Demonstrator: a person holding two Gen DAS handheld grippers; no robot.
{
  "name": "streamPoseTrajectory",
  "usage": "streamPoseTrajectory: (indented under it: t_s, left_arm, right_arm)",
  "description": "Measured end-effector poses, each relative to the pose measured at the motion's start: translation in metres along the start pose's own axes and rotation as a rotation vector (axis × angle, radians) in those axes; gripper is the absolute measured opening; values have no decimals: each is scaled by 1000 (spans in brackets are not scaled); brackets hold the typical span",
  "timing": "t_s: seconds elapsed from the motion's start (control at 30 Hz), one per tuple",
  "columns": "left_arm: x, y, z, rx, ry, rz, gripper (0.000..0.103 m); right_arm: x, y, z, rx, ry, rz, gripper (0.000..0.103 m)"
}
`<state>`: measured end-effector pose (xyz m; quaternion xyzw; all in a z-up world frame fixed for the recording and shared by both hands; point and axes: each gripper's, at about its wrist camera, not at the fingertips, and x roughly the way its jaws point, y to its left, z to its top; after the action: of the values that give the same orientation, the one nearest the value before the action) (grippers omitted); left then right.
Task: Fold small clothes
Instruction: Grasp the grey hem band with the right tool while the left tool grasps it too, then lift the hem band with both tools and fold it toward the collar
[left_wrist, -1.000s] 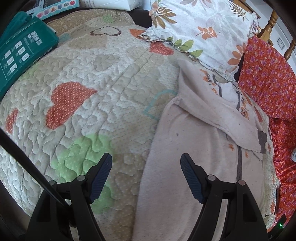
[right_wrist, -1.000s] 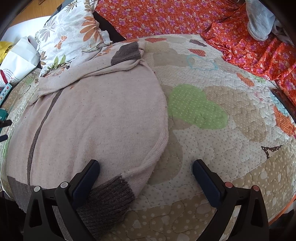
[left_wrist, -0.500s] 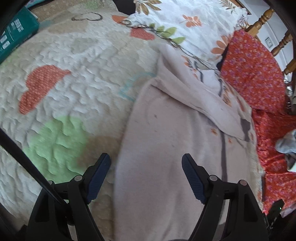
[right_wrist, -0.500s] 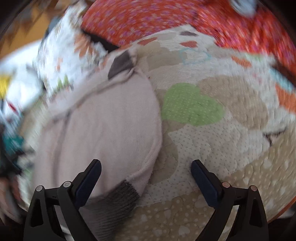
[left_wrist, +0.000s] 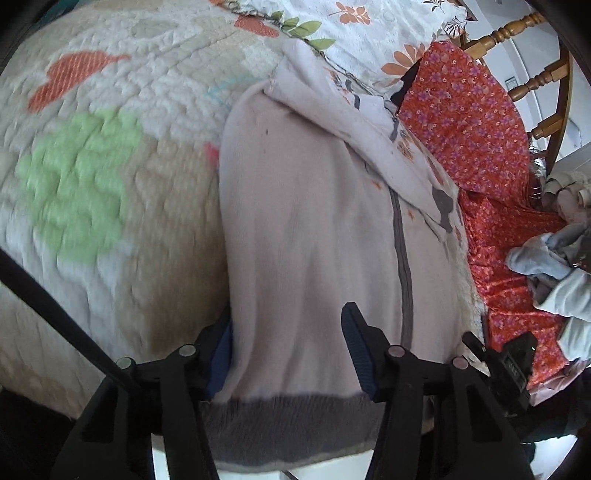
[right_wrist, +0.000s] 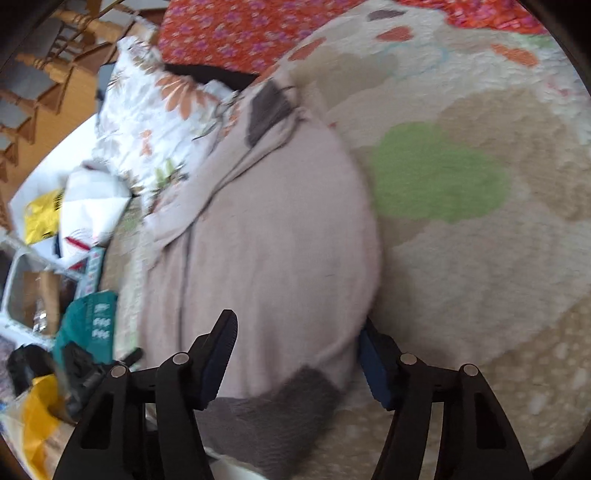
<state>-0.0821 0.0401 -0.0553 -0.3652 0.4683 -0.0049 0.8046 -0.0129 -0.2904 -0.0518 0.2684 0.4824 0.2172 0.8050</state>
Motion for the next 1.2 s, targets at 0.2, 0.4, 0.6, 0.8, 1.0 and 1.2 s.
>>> streamPoseTrajectory:
  t_s: [0.2, 0.4, 0.6, 0.8, 1.0, 1.2]
  left_arm:
    - [-11, 19, -26, -76, 5, -70, 54]
    - [-10, 13, -32, -56, 10, -68, 61]
    - [-6, -8, -43, 64, 12, 9, 74]
    - [2, -33, -63, 255, 0, 200, 73]
    - [-5, -30, -62, 263, -9, 247, 9]
    - [-32, -27, -56, 167, -41, 151, 9]
  right_arm:
    - [4, -7, -10, 57, 25, 110, 68]
    - [5, -2, -27, 41, 60, 138, 68]
    - [9, 19, -39, -26, 33, 18, 68]
    - [19, 42, -42, -74, 8, -171, 69]
    - [19, 58, -58, -265, -13, -346, 23]
    - [-8, 17, -41, -45, 2, -72, 11]
